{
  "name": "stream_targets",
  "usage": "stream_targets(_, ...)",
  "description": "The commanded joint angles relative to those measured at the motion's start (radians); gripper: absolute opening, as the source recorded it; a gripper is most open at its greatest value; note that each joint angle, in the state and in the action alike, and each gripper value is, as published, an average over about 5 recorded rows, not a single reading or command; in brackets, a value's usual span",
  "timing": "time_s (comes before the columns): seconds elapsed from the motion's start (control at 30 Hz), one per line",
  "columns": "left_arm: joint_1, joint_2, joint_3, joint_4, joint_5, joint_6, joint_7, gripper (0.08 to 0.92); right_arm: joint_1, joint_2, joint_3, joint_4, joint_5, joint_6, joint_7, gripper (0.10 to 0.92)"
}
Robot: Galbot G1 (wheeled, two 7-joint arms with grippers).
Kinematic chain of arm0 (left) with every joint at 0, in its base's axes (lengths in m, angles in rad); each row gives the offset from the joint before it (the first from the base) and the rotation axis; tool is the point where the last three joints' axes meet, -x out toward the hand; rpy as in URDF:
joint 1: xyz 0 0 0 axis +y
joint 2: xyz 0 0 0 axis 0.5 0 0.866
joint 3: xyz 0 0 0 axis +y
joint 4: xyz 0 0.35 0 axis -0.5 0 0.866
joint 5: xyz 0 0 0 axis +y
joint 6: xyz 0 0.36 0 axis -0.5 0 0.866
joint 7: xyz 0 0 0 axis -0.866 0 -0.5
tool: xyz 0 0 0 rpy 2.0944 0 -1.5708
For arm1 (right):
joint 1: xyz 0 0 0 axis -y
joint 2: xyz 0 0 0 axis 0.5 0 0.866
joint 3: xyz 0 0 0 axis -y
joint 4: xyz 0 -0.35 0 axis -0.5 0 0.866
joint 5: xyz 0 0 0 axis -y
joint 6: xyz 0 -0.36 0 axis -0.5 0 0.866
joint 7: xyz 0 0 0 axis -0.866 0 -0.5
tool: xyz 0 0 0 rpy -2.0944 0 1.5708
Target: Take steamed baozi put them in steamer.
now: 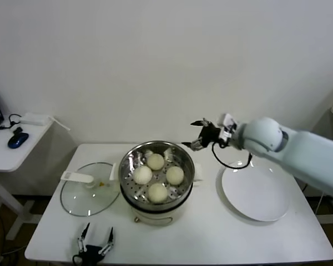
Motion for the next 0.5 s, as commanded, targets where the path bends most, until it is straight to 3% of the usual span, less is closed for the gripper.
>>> stream_targets(0.03, 0.005, 0.0, 0.003, -0.023, 0.007, 0.006, 0.002, 0.823, -1.046, -0.105, 0.921, 0.243, -0.201, 0.209, 0.344, 0.823)
stream_targets(0.23, 0.009, 0.001, 0.003, -0.017, 0.015, 0.005, 0.002, 0.823, -1.467, 0.101, 1.254, 0.278, -0.341, 0.375, 0.347, 0.823)
stream_targets(0.5, 0.011, -0.008, 0.009, -0.014, 0.018, 0.003, 0.001, 0.823, -1.737, 0.433, 1.418, 0.248, -0.517, 0.529, 0.308, 0.823)
